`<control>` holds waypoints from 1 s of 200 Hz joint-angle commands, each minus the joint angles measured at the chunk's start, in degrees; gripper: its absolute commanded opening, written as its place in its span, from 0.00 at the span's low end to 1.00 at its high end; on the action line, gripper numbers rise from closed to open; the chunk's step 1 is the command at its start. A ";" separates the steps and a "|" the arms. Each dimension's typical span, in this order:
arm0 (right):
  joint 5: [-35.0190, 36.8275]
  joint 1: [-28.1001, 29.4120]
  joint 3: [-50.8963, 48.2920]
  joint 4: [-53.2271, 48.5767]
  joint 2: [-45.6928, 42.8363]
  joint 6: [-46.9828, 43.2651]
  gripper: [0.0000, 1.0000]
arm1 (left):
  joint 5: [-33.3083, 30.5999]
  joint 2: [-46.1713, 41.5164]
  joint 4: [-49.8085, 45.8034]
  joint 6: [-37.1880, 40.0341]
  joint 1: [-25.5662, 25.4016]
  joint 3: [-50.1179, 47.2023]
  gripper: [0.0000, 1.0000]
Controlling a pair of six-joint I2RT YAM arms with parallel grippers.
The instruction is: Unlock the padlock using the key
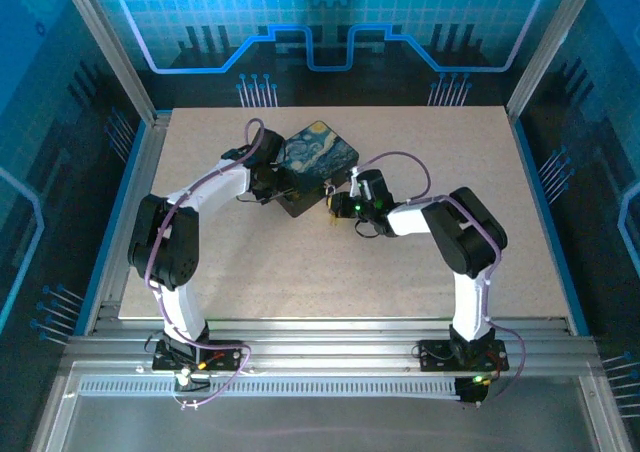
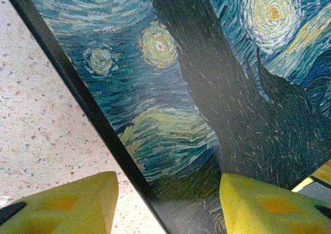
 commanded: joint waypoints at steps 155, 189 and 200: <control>27.61 4.07 0.64 -8.64 -12.87 36.21 0.00 | 3.75 1.07 -0.39 -5.88 -1.27 -4.14 0.55; 27.45 2.41 1.94 -13.68 -13.67 38.42 0.00 | 4.08 1.49 0.05 -6.14 -1.27 -4.54 0.55; 26.81 1.59 2.54 -15.25 -13.60 39.00 0.00 | 4.15 1.65 -0.10 -6.01 -1.23 -4.56 0.55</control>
